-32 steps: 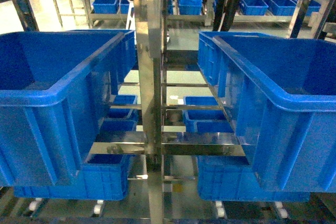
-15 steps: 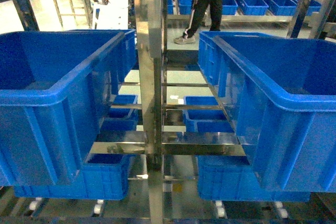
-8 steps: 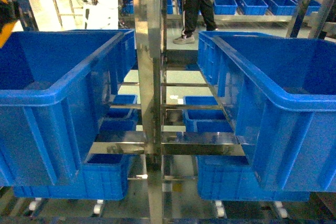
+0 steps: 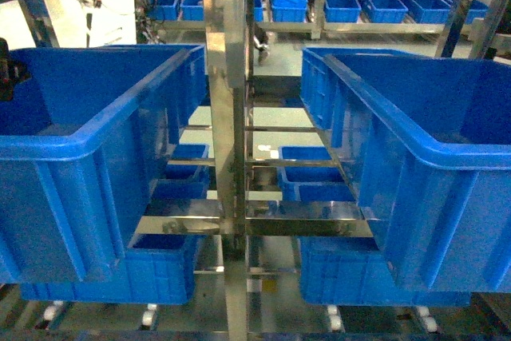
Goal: Sort and place red and yellow blocks in left bins
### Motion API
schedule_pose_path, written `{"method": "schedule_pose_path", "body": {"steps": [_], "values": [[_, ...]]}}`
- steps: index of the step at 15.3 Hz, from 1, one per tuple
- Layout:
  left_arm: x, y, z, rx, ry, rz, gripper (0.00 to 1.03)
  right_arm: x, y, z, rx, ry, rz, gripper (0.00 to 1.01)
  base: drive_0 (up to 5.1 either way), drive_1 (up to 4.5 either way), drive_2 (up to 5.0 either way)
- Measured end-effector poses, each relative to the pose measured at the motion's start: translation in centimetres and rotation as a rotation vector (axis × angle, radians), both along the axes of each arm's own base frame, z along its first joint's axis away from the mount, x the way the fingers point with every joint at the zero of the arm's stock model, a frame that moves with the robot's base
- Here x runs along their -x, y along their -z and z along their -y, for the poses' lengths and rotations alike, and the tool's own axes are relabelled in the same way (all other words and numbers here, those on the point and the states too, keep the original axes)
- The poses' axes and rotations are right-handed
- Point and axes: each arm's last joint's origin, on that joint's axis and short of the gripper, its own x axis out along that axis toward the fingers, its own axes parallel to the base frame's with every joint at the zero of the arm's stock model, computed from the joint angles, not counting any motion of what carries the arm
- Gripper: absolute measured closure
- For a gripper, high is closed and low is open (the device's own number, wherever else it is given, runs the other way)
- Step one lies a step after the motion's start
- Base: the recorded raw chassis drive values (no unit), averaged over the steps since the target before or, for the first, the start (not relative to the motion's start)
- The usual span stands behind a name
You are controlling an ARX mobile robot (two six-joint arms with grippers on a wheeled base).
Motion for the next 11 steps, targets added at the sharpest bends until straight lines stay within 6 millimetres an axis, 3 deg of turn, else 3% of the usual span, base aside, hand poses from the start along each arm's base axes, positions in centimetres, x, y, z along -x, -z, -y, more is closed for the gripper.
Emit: {"method": "schedule_pose_path", "body": {"steps": [1,2,6,7,9,11], "values": [[0.7,-0.9,0.2,0.036,0.011,0.0,0.07,0.0,0.0,0.0,0.0,0.0,0.0,0.03,0.0,0.0,0.0],[1.8,-1.9,0.4,0.074,0.022,0.014,0.04,0.0,0.0,0.0,0.0,0.0,0.0,0.03,0.0,0.0,0.0],[9.1,-5.9,0.8,0.25,0.116,0.044,0.05,0.0,0.0,0.0,0.0,0.0,0.0,0.03,0.0,0.0,0.0],[11.5,-8.3,1.2,0.286,0.137,0.126,0.05,0.0,0.0,0.0,0.0,0.0,0.0,0.03,0.0,0.0,0.0],[15.1,-11.5,3.5,0.288,0.231,0.281,0.05,0.0,0.0,0.0,0.0,0.0,0.0,0.03,0.0,0.0,0.0],[17.1,-12.7,5.8,0.296,0.328,0.357,0.05,0.0,0.0,0.0,0.0,0.0,0.0,0.03,0.0,0.0,0.0]]}}
